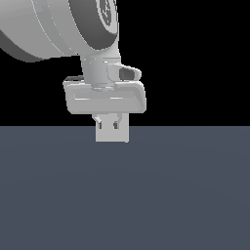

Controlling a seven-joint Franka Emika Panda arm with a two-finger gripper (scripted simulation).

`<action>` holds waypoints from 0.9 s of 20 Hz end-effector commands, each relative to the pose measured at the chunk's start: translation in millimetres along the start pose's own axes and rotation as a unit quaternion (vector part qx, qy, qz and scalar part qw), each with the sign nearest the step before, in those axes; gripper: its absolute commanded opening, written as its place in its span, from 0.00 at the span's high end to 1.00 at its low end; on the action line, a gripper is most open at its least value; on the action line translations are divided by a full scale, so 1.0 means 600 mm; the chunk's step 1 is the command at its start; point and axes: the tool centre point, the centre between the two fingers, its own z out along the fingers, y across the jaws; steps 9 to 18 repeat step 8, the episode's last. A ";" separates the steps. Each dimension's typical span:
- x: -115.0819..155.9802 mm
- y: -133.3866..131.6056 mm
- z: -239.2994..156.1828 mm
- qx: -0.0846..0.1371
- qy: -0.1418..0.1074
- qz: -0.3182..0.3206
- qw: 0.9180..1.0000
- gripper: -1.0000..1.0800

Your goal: Plug the charger into the wall socket.

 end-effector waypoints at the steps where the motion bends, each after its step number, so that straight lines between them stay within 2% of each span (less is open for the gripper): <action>1: 0.009 0.000 0.004 0.000 0.000 0.000 1.000 1.00; 18: 0.013 0.000 0.006 0.000 0.000 0.000 1.000 1.00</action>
